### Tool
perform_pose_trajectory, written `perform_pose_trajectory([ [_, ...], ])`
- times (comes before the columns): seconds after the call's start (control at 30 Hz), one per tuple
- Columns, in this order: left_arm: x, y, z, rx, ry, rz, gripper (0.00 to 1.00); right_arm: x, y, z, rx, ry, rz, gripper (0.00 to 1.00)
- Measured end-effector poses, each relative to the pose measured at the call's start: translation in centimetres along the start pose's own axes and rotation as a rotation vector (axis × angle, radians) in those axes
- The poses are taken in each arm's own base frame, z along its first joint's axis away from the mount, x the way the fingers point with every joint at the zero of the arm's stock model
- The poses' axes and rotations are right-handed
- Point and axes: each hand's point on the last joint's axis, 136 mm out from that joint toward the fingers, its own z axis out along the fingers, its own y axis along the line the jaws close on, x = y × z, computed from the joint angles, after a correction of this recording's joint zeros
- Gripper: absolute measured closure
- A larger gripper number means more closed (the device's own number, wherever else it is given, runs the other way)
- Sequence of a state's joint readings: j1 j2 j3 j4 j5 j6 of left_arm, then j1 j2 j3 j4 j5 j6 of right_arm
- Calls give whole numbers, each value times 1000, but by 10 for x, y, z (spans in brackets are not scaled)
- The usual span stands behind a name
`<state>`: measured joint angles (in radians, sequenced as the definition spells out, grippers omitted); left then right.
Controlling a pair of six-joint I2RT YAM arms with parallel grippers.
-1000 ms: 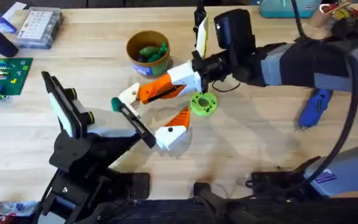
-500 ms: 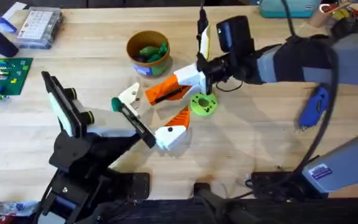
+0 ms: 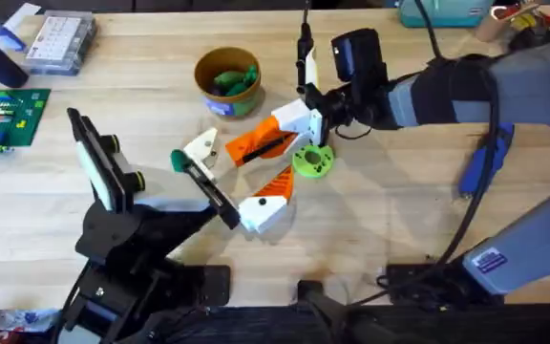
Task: Pick up the gripper from the table and insert it into the empty holder that is missing its gripper. Then pick up a screw, insert it into the mounting hole, and use the screwdriver to tighten it. Finally, clean up the table by picking up the vegetable and placing it into the bucket.
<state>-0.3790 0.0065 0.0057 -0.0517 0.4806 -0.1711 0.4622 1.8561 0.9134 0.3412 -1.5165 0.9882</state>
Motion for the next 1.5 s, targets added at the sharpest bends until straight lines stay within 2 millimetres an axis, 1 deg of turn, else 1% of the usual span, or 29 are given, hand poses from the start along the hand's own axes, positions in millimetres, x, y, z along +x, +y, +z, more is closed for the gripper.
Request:
perform_pose_trajectory([
  [0.13, 0, 0, 0, 2, 1, 0, 7, -1, 3, -1, -4, 4, 5, 989],
  [0.3, 0, 0, 0, 2, 0, 0, 7, -9, 17, 1, -4, 7, -41, 989],
  [0.4, 0, 0, 0, 2, 0, 0, 7, -10, 20, 4, -4, 15, -49, 989],
  [0.57, 0, 0, 0, -2, 0, -1, 7, -6, 20, 11, -1, 36, -36, 989],
  [0.97, 0, 2, 0, -11, -1, -1, 7, -5, 15, 15, 2, 44, -19, 989],
  [1.1, 0, 1, 0, -3, 0, -4, 7, -6, 10, 18, 3, 52, -6, 989],
  [1.3, 0, 1, 0, -3, 0, -5, 7, -8, 12, 20, 3, 58, -5, 989],
  [1.5, 0, 1, 0, -3, -1, -1, 7, -9, 14, 27, 9, 68, -8, 989],
])
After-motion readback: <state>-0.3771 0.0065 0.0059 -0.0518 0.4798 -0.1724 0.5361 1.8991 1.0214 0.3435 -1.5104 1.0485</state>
